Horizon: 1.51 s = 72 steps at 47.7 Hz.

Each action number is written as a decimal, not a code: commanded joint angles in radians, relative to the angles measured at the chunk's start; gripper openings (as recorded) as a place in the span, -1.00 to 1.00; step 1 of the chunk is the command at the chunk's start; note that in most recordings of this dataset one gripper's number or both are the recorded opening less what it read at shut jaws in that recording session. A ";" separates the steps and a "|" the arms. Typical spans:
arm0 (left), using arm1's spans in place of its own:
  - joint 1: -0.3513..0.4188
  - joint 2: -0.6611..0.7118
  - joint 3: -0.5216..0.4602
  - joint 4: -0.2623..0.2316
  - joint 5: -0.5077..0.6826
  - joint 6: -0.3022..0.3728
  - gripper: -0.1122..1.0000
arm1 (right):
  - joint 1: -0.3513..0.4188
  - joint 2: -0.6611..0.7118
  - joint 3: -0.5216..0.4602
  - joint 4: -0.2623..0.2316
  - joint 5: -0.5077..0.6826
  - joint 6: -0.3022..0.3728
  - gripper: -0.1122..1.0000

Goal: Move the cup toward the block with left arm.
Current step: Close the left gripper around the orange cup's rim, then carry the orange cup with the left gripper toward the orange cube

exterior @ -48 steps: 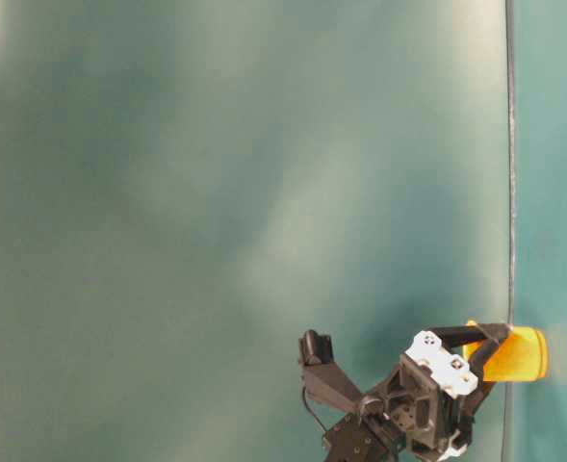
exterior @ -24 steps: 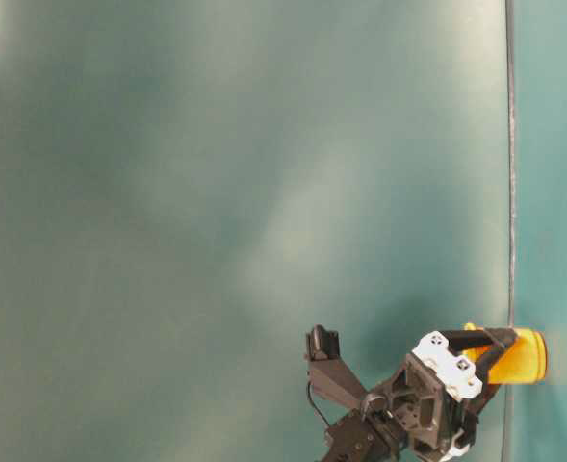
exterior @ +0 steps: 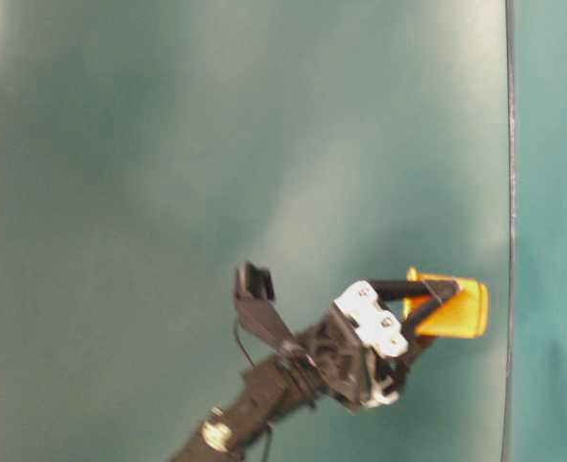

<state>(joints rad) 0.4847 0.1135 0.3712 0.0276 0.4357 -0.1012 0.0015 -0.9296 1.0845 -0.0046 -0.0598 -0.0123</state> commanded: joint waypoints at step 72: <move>-0.445 0.221 -0.448 -0.002 0.023 -0.018 0.45 | 0.000 0.003 -0.040 -0.015 -0.021 -0.003 -0.80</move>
<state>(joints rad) 0.0537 0.3405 -0.0276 0.0261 0.4648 -0.1197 0.0015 -0.9281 1.0753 -0.0184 -0.0660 -0.0123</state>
